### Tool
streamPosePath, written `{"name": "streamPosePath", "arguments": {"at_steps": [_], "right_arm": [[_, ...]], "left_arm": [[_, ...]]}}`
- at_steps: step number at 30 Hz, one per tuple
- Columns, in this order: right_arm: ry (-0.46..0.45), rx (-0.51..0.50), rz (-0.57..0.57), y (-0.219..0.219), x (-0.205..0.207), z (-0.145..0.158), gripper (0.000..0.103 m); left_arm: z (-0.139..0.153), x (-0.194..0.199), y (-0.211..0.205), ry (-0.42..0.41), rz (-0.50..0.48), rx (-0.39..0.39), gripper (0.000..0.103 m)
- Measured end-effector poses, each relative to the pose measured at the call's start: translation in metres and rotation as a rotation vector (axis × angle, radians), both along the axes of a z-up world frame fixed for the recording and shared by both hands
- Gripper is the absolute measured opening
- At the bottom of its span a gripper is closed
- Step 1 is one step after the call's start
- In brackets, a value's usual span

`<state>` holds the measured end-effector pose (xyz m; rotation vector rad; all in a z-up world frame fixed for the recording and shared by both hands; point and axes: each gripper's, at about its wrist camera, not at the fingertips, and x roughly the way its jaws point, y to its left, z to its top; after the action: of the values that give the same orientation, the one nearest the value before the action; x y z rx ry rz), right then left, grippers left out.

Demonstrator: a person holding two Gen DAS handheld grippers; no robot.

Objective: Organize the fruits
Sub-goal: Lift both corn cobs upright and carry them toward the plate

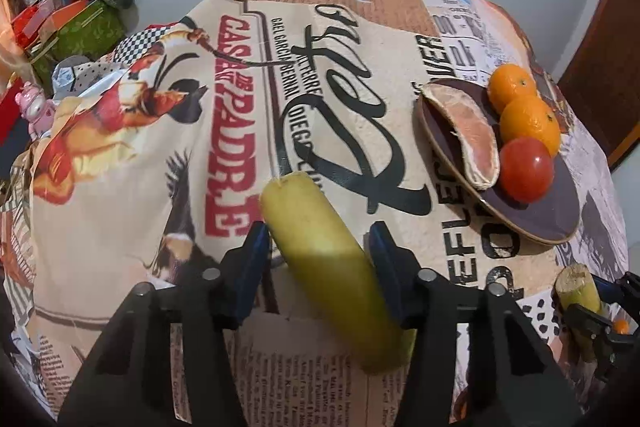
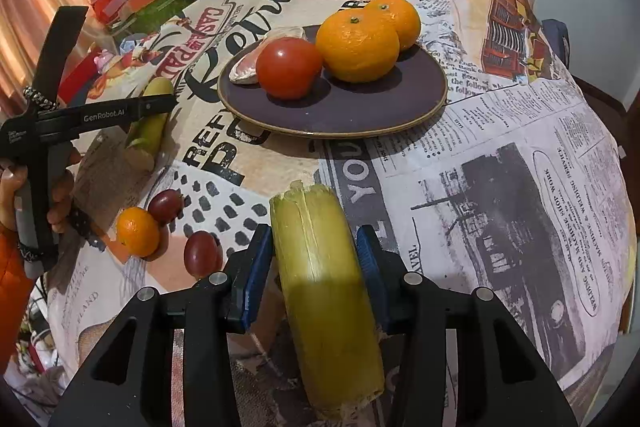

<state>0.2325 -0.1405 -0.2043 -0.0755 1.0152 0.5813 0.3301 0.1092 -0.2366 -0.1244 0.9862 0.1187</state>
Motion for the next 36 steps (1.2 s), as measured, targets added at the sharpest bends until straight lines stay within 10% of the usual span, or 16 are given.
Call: {"name": "streamPosePath", "arguments": {"at_steps": [36], "right_arm": [[-0.255,0.123,-0.133,-0.025,-0.005,0.096,0.036]], "left_arm": [[0.112,-0.065,-0.057,-0.249,-0.194,-0.04,0.032]]}}
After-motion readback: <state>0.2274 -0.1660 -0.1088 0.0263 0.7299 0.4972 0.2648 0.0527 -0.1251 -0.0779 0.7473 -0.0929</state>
